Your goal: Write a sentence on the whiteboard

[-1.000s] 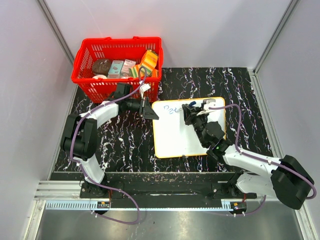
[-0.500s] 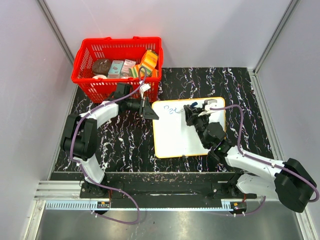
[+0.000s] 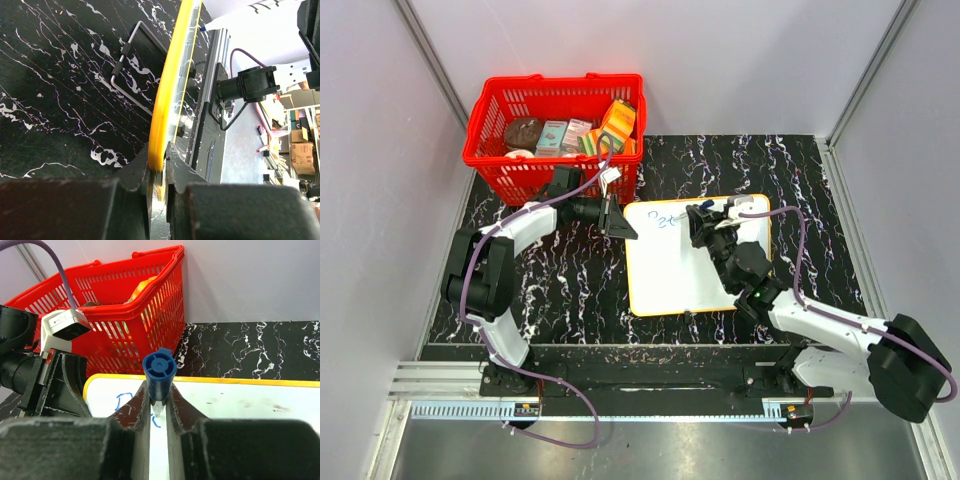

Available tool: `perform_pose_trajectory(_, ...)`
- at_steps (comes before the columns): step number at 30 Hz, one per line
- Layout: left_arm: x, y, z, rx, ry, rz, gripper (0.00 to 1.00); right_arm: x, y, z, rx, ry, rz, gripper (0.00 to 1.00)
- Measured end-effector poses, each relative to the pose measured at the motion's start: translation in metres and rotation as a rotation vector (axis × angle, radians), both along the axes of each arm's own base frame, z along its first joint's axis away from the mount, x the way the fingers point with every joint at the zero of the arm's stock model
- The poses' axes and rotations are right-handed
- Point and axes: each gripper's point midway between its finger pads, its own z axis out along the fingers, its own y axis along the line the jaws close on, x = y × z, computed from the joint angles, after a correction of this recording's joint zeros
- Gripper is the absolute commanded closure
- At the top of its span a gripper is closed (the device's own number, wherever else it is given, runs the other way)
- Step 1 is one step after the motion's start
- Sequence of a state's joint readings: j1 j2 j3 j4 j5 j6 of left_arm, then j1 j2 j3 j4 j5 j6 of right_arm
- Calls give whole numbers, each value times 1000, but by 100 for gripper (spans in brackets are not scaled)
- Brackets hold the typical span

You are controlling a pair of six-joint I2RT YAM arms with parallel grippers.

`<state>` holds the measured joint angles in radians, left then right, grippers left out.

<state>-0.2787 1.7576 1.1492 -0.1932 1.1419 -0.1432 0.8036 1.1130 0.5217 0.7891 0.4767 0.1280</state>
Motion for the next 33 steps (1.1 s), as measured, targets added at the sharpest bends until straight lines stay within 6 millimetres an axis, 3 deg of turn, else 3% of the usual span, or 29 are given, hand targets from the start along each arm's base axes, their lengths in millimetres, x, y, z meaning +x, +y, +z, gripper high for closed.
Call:
perform_pose_trajectory(16,0,0,0,0,0,0,100,10,4,-5,-18,13,-13,100)
perform_pose_trajectory(33,0,0,0,0,0,0,100,14,-11,-2,-15,12,-68,100)
